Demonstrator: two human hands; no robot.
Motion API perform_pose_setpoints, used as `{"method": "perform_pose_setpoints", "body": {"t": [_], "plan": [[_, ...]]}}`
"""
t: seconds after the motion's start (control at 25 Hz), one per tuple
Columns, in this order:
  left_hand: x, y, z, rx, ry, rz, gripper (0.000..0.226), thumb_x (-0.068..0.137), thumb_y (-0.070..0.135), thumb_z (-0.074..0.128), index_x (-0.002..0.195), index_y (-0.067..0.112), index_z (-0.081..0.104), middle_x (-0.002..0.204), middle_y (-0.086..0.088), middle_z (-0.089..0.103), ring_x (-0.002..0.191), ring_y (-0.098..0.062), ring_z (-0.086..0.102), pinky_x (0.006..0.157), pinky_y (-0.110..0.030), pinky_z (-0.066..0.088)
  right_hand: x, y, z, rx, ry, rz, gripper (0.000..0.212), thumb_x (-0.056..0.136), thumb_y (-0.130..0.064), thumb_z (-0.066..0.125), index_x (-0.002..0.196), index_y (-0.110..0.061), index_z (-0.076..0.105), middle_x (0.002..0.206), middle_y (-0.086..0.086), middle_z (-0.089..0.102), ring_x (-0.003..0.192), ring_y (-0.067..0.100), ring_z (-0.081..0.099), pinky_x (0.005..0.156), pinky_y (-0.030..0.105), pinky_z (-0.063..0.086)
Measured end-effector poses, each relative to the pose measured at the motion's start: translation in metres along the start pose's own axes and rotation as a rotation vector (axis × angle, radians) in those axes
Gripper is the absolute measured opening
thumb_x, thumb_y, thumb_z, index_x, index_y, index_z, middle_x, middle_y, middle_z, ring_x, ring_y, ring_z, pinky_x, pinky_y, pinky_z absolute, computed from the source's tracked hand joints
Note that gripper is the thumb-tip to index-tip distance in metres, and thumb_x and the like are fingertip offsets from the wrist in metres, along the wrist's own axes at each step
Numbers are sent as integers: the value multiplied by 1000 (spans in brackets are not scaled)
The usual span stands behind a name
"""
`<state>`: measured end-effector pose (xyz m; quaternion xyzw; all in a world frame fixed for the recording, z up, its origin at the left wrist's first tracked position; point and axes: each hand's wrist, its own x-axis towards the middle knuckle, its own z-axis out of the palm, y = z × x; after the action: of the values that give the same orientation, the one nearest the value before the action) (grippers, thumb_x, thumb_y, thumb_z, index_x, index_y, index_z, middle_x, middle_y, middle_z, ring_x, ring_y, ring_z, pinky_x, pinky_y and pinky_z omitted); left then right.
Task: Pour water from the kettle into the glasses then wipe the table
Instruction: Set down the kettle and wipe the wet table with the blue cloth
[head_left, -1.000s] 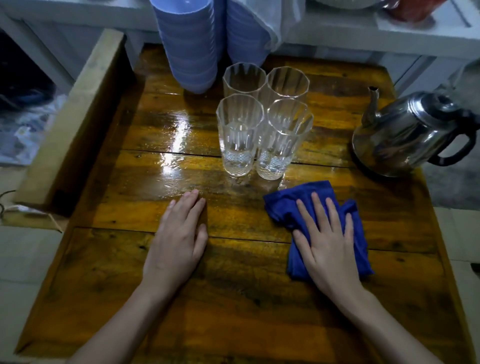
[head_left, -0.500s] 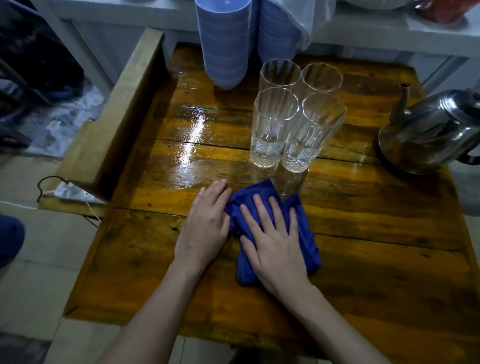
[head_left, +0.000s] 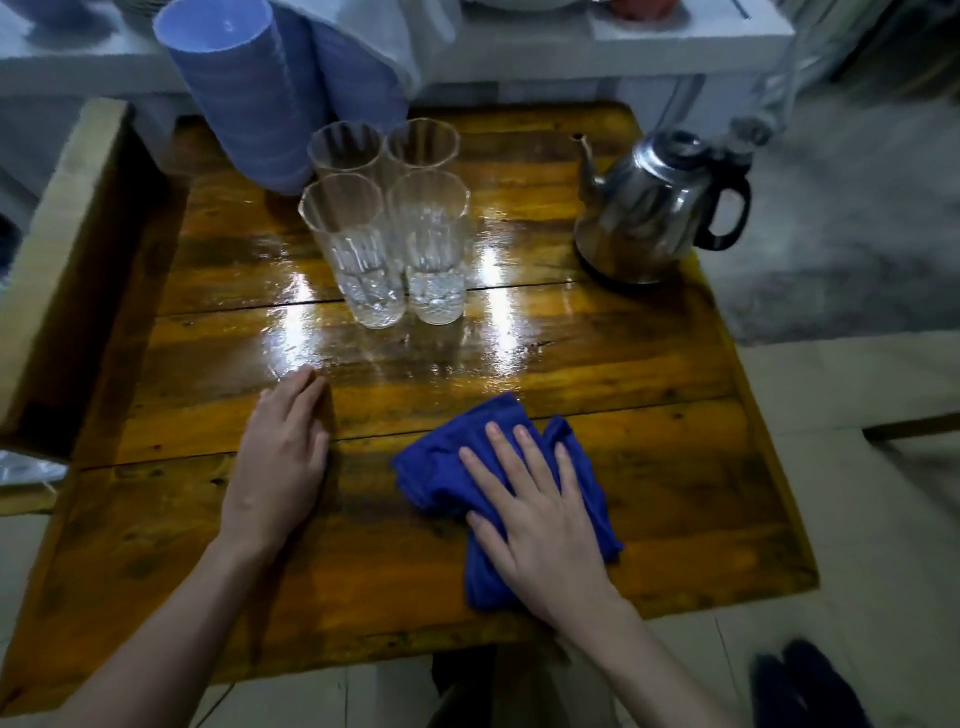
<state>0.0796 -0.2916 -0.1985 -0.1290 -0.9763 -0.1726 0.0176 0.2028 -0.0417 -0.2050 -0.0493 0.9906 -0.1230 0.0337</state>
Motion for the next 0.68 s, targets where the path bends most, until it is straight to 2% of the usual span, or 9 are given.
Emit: {"method": "perform_pose_setpoints", "body": {"t": [0.32, 0.48, 0.68], "plan": [[-2, 1, 2, 69, -26, -10, 50, 96, 7, 48, 144, 3, 37, 152, -16, 35, 142, -30, 29, 119, -46, 18, -16, 86, -20, 21, 62, 279, 60, 98, -54, 23, 155, -37, 19, 166, -5, 10, 153, 18, 3, 122, 51, 7], [-5, 6, 3, 147, -14, 17, 46, 100, 15, 37, 145, 2, 36, 151, -20, 36, 141, -33, 31, 117, -49, 22, -18, 116, -26, 8, 108, 402, 60, 98, -54, 21, 155, -36, 18, 166, -3, 12, 153, 21, 7, 122, 54, 9], [-7, 14, 3, 192, -4, -17, 47, 99, 9, 44, 145, 2, 36, 151, -20, 36, 141, -34, 32, 116, -48, 23, -17, 116, -29, -20, 93, 437, 66, 96, -57, 13, 156, -32, 16, 166, 0, 10, 152, 25, 7, 120, 55, 5]]}}
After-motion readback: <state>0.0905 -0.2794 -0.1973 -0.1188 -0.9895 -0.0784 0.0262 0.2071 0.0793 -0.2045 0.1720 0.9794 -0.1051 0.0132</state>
